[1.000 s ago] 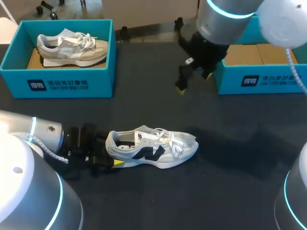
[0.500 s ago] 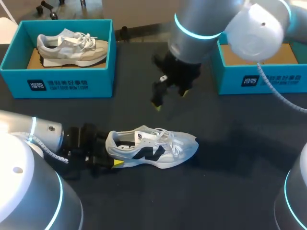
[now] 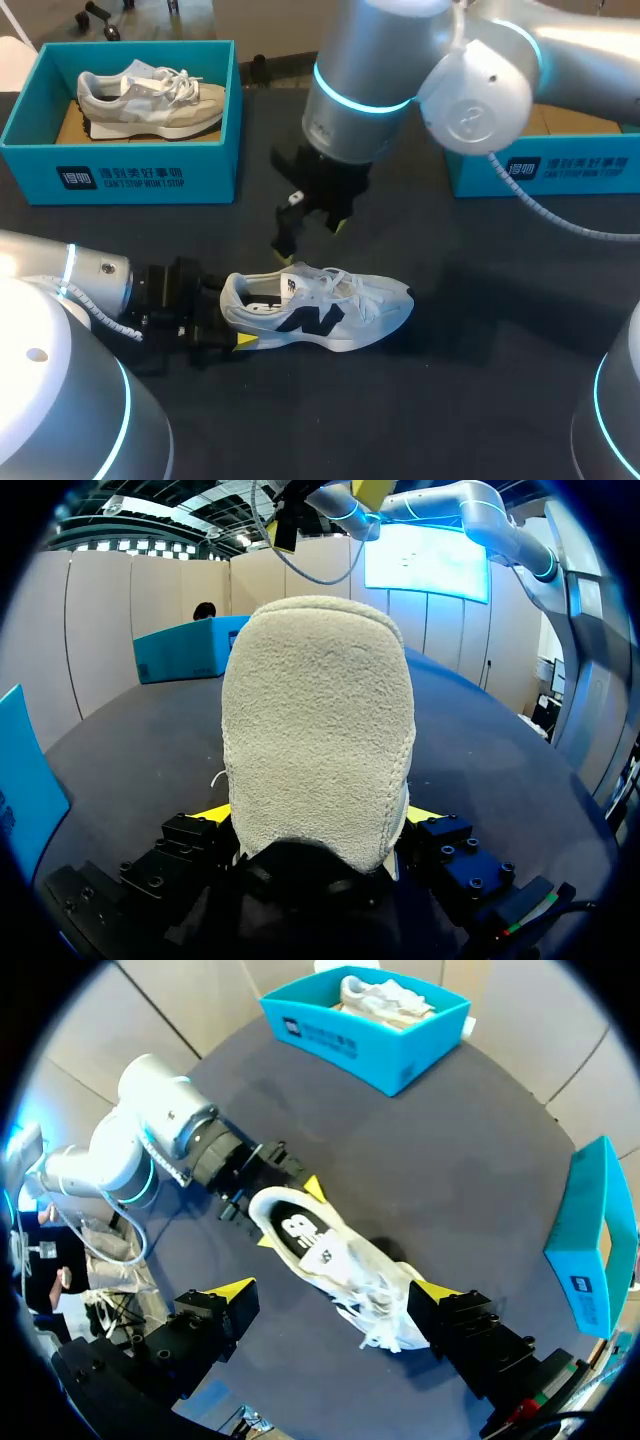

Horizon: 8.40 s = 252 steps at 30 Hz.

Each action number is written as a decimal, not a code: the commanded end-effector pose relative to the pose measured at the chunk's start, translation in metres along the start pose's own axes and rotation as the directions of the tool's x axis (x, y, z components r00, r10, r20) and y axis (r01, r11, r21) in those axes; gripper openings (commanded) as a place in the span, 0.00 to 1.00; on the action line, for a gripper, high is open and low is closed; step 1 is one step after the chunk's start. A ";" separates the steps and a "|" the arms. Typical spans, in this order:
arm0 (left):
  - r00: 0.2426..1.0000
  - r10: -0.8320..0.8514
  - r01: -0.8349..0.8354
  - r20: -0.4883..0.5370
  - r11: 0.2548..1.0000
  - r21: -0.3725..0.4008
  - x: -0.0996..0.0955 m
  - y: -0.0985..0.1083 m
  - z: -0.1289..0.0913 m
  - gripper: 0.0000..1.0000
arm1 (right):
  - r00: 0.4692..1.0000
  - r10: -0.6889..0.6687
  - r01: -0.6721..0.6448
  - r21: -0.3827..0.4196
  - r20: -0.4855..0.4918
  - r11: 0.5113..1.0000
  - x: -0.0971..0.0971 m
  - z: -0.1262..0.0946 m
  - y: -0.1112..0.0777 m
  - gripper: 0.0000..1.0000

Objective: Take the shoe out of the shoebox, open the shoe tongue, remove and reinsert the insole, then place the shoe into the shoebox

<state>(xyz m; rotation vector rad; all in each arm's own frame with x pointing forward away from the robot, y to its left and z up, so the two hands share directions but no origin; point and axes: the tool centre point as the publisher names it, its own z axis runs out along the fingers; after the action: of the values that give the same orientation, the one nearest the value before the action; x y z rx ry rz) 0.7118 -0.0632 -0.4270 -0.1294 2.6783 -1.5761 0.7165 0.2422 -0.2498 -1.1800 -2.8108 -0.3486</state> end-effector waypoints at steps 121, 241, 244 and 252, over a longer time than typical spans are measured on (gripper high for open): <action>1.000 0.000 0.000 -0.003 1.000 -0.005 -0.003 0.002 0.006 0.00 | 0.513 0.610 -0.772 0.015 0.604 0.635 -0.016 0.073 -0.044 1.00; 1.000 0.000 0.000 -0.003 1.000 -0.005 -0.003 0.002 0.006 0.00 | 0.835 0.206 -0.263 0.042 0.511 0.964 -0.039 0.017 0.013 0.11; 1.000 0.000 0.000 -0.003 1.000 -0.005 -0.003 0.002 0.006 0.00 | 0.868 0.135 -0.187 0.065 0.478 0.980 -0.032 0.018 0.018 0.00; 1.000 0.000 0.000 -0.003 1.000 -0.005 -0.003 0.002 0.006 0.00 | 0.932 -0.167 0.132 0.129 0.321 0.983 -0.008 0.025 0.029 0.00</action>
<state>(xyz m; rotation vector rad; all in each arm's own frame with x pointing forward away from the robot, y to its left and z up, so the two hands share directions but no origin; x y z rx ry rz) 0.7122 -0.0637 -0.4271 -0.1289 2.6785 -1.5765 0.7434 0.2646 -0.2666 -1.3336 -3.1399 0.0504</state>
